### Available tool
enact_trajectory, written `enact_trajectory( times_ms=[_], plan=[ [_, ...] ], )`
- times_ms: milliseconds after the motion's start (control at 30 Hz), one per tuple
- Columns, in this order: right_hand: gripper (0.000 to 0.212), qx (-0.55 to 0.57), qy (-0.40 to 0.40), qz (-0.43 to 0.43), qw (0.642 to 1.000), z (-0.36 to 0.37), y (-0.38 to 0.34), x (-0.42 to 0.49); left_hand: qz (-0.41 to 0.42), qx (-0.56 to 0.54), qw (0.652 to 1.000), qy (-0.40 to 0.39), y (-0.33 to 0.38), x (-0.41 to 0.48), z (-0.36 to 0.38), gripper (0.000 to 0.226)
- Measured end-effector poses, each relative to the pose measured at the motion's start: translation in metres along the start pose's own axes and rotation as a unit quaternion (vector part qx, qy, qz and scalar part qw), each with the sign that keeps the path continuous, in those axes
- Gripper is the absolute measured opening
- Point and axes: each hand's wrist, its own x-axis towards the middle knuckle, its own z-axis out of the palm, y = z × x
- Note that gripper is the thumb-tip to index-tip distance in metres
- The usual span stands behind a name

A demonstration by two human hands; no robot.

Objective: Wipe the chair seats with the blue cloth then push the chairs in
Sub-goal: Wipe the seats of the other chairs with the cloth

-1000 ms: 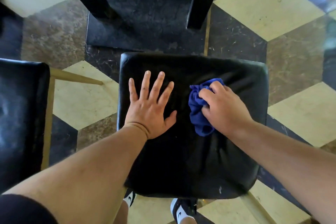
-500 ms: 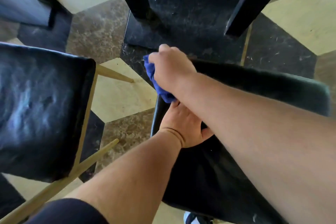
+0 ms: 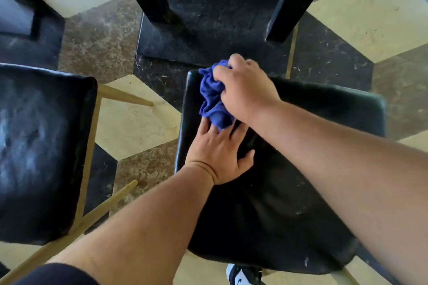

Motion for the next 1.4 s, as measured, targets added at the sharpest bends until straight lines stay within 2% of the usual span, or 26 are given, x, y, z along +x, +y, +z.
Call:
enact_trajectory(
  times_ms=[100,200,400,567,667,767,833,900,967,1033,1100,1133,1233,1300,1400],
  plan=[
    [0.027,-0.018,-0.008,0.056,0.998,-0.010,0.053,-0.048,-0.002,-0.002,1.000,-0.011,-0.001,-0.002,0.006,0.086],
    [0.025,-0.041,-0.019,0.094,0.995,-0.016,0.088,-0.096,0.011,0.016,0.999,-0.026,-0.002,-0.001,0.015,0.085],
    [0.030,-0.061,0.017,0.208,0.976,-0.030,0.158,-0.139,0.007,0.056,0.998,-0.013,-0.004,-0.003,0.019,0.088],
    [0.031,-0.040,0.034,0.292,0.955,-0.031,0.161,-0.163,0.013,0.058,0.998,0.005,-0.007,-0.004,0.022,0.087],
    [0.030,-0.074,-0.067,0.249,0.963,-0.024,0.128,-0.205,0.015,0.054,0.998,0.011,-0.006,-0.004,0.022,0.087],
    [0.034,-0.077,-0.202,0.119,0.969,-0.009,0.085,-0.246,0.013,0.048,0.998,0.023,-0.006,-0.004,0.022,0.088],
    [0.032,-0.069,-0.258,0.046,0.963,-0.001,0.063,-0.249,0.013,0.045,0.998,0.029,-0.006,-0.004,0.021,0.088],
    [0.032,-0.057,-0.235,0.049,0.969,0.003,0.055,-0.229,0.015,0.048,0.998,0.026,-0.007,-0.003,0.020,0.087],
    [0.027,-0.008,-0.154,0.111,0.982,0.007,0.047,-0.195,0.018,0.052,0.998,0.017,-0.007,-0.003,0.018,0.085],
    [0.021,0.057,-0.061,0.182,0.980,0.011,0.031,-0.157,0.021,0.046,0.999,0.006,-0.007,-0.003,0.015,0.081],
    [0.017,0.078,-0.005,0.198,0.977,0.016,0.014,-0.130,0.028,0.044,0.999,-0.004,-0.009,-0.003,0.013,0.080],
    [0.016,0.072,-0.003,0.187,0.980,0.018,0.007,-0.126,0.032,0.050,0.998,-0.010,-0.010,-0.003,0.014,0.081],
    [0.016,0.035,-0.056,0.099,0.993,0.023,0.006,-0.157,0.038,0.068,0.997,-0.015,-0.011,-0.003,0.015,0.082],
    [0.021,0.001,-0.138,-0.008,0.990,0.025,0.015,-0.207,0.029,0.067,0.997,-0.009,-0.009,-0.003,0.015,0.077],
    [0.026,-0.057,-0.292,-0.183,0.937,0.018,0.034,-0.281,0.026,0.073,0.997,0.001,-0.007,-0.005,0.017,0.075]
  ],
)
